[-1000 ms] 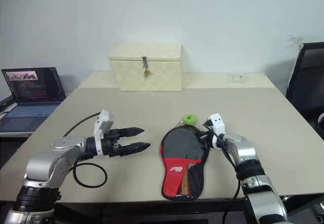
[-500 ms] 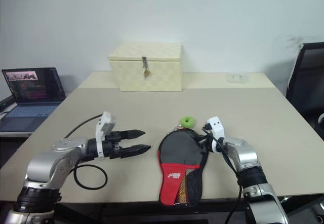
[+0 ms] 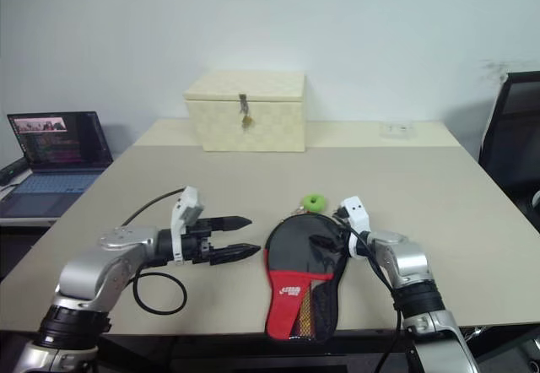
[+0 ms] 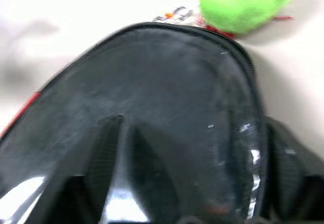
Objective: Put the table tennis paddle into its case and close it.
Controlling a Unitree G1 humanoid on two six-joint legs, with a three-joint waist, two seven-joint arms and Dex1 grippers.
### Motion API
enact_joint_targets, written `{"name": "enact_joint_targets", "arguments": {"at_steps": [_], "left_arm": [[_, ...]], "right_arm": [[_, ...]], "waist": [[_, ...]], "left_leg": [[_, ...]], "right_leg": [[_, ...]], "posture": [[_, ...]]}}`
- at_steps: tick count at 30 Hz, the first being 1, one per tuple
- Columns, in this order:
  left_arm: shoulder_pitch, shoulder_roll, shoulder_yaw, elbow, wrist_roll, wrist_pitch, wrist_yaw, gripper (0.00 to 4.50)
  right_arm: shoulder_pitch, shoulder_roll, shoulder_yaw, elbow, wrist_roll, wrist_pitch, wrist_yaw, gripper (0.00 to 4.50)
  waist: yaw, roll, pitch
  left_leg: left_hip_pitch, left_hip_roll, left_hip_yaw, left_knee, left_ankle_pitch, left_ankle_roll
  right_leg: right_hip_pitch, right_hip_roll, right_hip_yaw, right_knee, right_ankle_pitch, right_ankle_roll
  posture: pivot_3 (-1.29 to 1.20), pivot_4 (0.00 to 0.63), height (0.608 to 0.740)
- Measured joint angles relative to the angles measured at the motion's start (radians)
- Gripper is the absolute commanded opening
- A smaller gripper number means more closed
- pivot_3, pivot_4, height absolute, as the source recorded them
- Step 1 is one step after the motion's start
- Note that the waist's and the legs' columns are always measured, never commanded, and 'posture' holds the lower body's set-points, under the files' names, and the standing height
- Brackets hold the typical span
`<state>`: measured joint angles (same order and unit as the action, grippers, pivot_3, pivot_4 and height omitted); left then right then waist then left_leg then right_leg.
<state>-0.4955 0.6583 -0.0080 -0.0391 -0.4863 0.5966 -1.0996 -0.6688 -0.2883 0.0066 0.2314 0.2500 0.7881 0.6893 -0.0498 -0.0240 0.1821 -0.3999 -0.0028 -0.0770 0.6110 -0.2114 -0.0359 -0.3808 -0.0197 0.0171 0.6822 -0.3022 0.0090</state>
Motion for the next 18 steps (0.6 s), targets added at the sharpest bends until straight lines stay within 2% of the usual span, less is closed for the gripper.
{"name": "enact_joint_targets", "arguments": {"at_steps": [2,6,12,18], "left_arm": [[-0.012,-0.013,-0.032,0.021,0.026,-0.029,-0.001,4.50],[-0.073,-0.095,-0.119,0.185,0.126,-0.148,0.001,4.50],[-0.170,-0.201,-0.186,0.465,0.247,-0.303,0.002,4.50],[-0.220,-0.235,-0.193,0.611,0.301,-0.418,-0.014,4.50]], "right_arm": [[0.000,-0.016,-0.031,-0.040,0.019,0.016,-0.013,4.47],[-0.013,-0.030,-0.108,-0.055,0.047,0.027,-0.074,4.47],[-0.036,-0.011,-0.114,-0.044,0.049,0.030,-0.125,4.47],[-0.125,0.050,-0.125,0.078,0.048,0.009,-0.189,4.47]], "waist": [[0.001,0.000,0.000],[0.010,0.000,0.000],[0.009,0.000,0.000],[0.007,0.000,0.000]], "left_leg": [[0.000,0.000,0.000,0.000,0.000,0.000],[0.000,-0.001,0.001,0.000,0.000,0.000],[-0.001,-0.002,0.003,0.000,0.000,0.000],[0.000,-0.001,0.005,0.000,0.000,0.000]], "right_leg": [[0.000,0.000,0.000,-0.001,0.000,0.000],[0.000,0.000,-0.001,0.000,0.000,0.000],[-0.001,0.000,-0.001,0.000,0.000,0.000],[-0.002,0.000,-0.001,0.002,0.000,0.001]], "posture": [[0.00,0.150,0.740],[0.00,0.150,0.740],[0.00,0.150,0.740],[0.00,0.150,0.740]]}}
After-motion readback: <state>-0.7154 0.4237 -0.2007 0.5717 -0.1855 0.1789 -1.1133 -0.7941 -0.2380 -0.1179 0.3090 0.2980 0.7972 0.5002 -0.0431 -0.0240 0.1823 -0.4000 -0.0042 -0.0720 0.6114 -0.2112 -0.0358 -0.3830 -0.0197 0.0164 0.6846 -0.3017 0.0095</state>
